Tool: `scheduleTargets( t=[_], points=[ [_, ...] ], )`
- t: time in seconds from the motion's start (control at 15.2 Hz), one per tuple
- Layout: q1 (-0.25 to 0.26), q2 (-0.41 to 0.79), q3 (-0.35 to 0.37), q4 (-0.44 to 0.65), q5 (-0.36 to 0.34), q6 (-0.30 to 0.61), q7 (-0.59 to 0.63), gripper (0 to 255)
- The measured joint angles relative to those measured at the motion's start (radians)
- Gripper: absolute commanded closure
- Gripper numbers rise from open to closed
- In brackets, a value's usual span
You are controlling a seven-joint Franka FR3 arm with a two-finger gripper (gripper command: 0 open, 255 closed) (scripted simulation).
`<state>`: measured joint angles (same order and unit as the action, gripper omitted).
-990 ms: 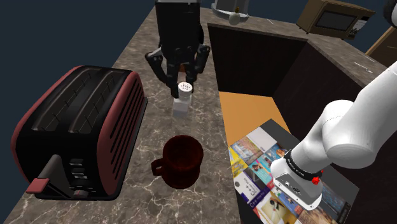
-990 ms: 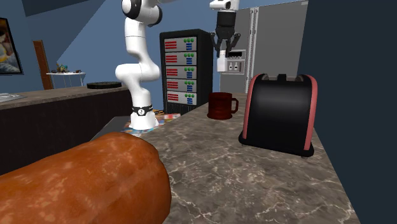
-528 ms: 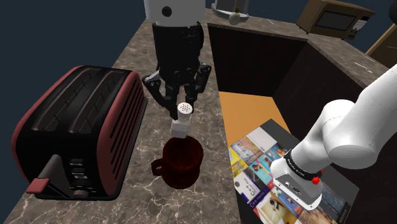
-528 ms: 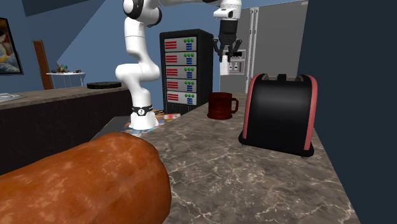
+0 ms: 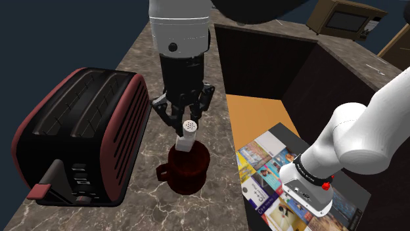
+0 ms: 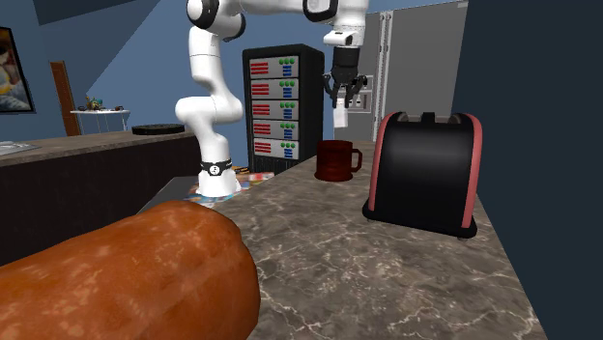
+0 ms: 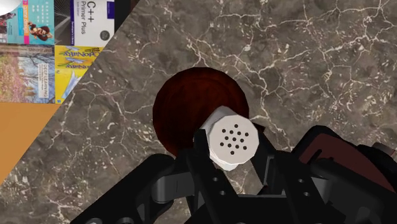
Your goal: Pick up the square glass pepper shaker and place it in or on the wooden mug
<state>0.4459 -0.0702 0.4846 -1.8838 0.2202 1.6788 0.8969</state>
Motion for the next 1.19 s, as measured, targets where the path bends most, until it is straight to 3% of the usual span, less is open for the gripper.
scheduleTargets(
  t=[0.46,0.92,0.99,1.19],
  points=[
    [0.002,0.013,0.004,-0.08,-0.002,0.092,-0.013,255],
    [0.003,0.015,0.005,-0.093,-0.002,0.106,-0.013,255],
    [0.003,0.015,0.005,-0.093,-0.002,0.106,-0.013,0],
    [0.003,0.015,0.005,-0.093,-0.002,0.106,-0.013,0]
  ],
)
